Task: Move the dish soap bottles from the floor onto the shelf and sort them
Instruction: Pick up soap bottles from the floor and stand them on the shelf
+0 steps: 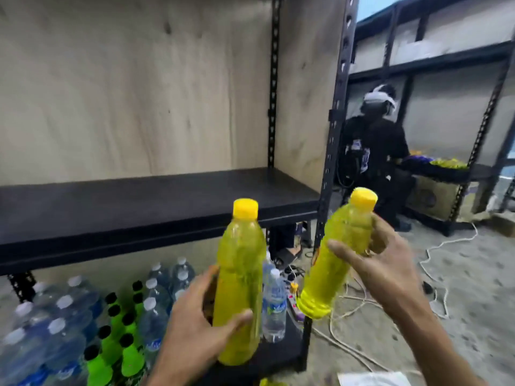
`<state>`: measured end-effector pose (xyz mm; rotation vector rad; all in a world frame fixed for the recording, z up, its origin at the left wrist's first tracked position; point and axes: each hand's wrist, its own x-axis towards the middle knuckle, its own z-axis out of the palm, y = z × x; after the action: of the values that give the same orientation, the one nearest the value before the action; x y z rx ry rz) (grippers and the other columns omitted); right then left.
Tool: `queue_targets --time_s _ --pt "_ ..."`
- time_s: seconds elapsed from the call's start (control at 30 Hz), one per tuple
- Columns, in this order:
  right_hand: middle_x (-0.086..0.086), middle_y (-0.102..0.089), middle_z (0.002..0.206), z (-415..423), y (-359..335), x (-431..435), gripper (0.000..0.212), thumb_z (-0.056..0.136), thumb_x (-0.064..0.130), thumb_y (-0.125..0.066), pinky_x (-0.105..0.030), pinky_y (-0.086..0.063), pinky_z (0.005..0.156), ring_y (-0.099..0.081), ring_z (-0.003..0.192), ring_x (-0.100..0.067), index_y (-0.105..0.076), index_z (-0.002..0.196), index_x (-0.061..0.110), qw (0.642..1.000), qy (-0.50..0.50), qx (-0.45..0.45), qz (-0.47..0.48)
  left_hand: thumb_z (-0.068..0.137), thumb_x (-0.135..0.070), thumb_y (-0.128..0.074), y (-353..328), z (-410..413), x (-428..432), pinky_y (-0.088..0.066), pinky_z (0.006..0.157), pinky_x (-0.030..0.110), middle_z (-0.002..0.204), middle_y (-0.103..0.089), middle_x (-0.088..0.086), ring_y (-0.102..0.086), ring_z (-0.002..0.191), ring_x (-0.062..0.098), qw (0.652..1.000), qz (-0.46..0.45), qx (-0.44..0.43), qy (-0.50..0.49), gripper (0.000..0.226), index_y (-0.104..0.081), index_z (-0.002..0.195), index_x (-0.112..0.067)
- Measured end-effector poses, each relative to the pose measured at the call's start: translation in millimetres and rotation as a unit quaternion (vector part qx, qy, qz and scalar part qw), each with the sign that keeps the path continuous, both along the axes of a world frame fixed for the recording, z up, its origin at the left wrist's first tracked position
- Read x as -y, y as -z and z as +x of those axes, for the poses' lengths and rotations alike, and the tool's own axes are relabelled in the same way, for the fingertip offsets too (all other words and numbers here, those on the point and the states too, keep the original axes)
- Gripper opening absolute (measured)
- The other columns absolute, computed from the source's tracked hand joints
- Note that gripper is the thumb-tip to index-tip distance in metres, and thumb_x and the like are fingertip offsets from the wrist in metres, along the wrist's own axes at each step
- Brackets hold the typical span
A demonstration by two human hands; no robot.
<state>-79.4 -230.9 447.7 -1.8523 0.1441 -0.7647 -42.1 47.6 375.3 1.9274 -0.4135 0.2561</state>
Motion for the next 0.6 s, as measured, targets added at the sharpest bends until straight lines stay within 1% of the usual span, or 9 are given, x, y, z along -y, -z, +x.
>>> queue_targets --time_s 0.07,0.1,0.13,0.23,0.3,0.4,0.47,0.53,0.6 --pt "0.010 -0.077 0.100 8.9 -59.3 2.0 0.073 0.055 0.049 -0.092 -0.036 -0.059 0.085 -0.073 0.094 -0.010 -0.067 0.121 0.031 0.999 -0.006 0.050 -0.017 0.058 -0.031 -0.094 -65.3 15.5 3.6 -0.058 0.086 0.025 0.111 -0.070 -0.022 -0.068 0.100 -0.004 0.997 -0.044 0.070 -0.002 0.084 -0.054 0.130 -0.049" --pt "0.009 -0.078 0.100 17.7 -85.5 2.3 0.073 0.052 0.052 -0.089 -0.040 -0.059 0.086 -0.074 0.094 -0.013 -0.067 0.119 0.032 0.998 -0.013 0.066 -0.019 0.058 -0.033 -0.094 -94.1 27.0 6.4 -0.057 0.088 0.028 0.113 -0.071 -0.017 -0.068 0.101 -0.001 0.993 -0.062 0.105 -0.010 0.087 -0.055 0.134 -0.038" --pt "0.008 -0.078 0.098 29.8 -107.3 2.2 0.072 0.051 0.053 -0.087 -0.042 -0.059 0.086 -0.075 0.092 -0.014 -0.068 0.117 0.031 0.997 -0.012 0.073 -0.021 0.058 -0.035 -0.094 -118.2 41.7 9.9 -0.057 0.090 0.030 0.114 -0.071 -0.014 -0.068 0.102 0.000 0.988 -0.074 0.136 -0.018 0.087 -0.054 0.135 -0.032" --pt "0.008 -0.078 0.091 78.1 -157.7 -1.9 0.063 0.051 0.051 -0.088 -0.042 -0.059 0.088 -0.074 0.089 -0.012 -0.071 0.107 0.029 0.996 0.000 0.086 -0.034 0.059 -0.043 -0.090 -165.0 101.6 26.3 -0.055 0.095 0.037 0.120 -0.066 -0.010 -0.066 0.109 0.009 0.977 -0.089 0.188 -0.047 0.088 -0.048 0.137 -0.033" --pt "0.009 -0.076 0.092 114.0 -178.2 -9.6 0.056 0.056 0.045 -0.089 -0.040 -0.058 0.091 -0.072 0.092 -0.011 -0.071 0.106 0.027 0.996 0.008 0.079 -0.049 0.063 -0.037 -0.089 -180.0 147.8 41.0 -0.054 0.097 0.042 0.125 -0.064 -0.002 -0.063 0.112 0.015 0.973 -0.090 0.198 -0.071 0.091 -0.044 0.141 -0.029" --pt "0.003 -0.074 0.101 172.3 -189.0 -22.2 0.051 0.061 0.043 -0.089 -0.041 -0.055 0.095 -0.069 0.100 -0.018 -0.066 0.105 0.027 0.996 0.019 0.057 -0.067 0.066 -0.032 -0.089 -183.1 216.9 60.8 -0.053 0.097 0.045 0.127 -0.063 0.005 -0.063 0.112 0.023 0.971 -0.060 0.201 -0.118 0.087 -0.044 0.139 -0.024" --pt "-0.005 -0.071 0.110 215.0 -188.6 -27.6 0.059 0.063 0.041 -0.090 -0.043 -0.055 0.096 -0.067 0.106 -0.024 -0.063 0.113 0.024 0.997 0.020 0.040 -0.069 0.066 -0.032 -0.089 -180.4 255.5 73.8 -0.052 0.097 0.045 0.126 -0.061 0.008 -0.061 0.114 0.027 0.972 -0.041 0.185 -0.135 0.087 -0.043 0.140 -0.024" --pt "-0.010 -0.065 0.120 255.6 -186.6 -29.7 0.079 0.063 0.039 -0.090 -0.042 -0.054 0.098 -0.063 0.113 -0.027 -0.057 0.130 0.013 0.998 0.026 0.017 -0.054 0.069 -0.031 -0.088 -173.0 290.2 86.4 -0.049 0.100 0.040 0.130 -0.058 0.009 -0.057 0.119 0.028 0.975 -0.022 0.165 -0.148 0.089 -0.039 0.143 -0.023" --pt "-0.009 -0.061 0.119 291.5 -182.8 -27.3 0.080 0.067 0.033 -0.090 -0.039 -0.053 0.098 -0.061 0.112 -0.025 -0.053 0.134 0.008 0.999 0.025 0.001 -0.035 0.072 -0.031 -0.085 -164.4 323.0 97.1 -0.043 0.100 0.038 0.135 -0.054 0.010 -0.051 0.126 0.029 0.976 -0.006 0.148 -0.158 0.090 -0.036 0.146 -0.022"
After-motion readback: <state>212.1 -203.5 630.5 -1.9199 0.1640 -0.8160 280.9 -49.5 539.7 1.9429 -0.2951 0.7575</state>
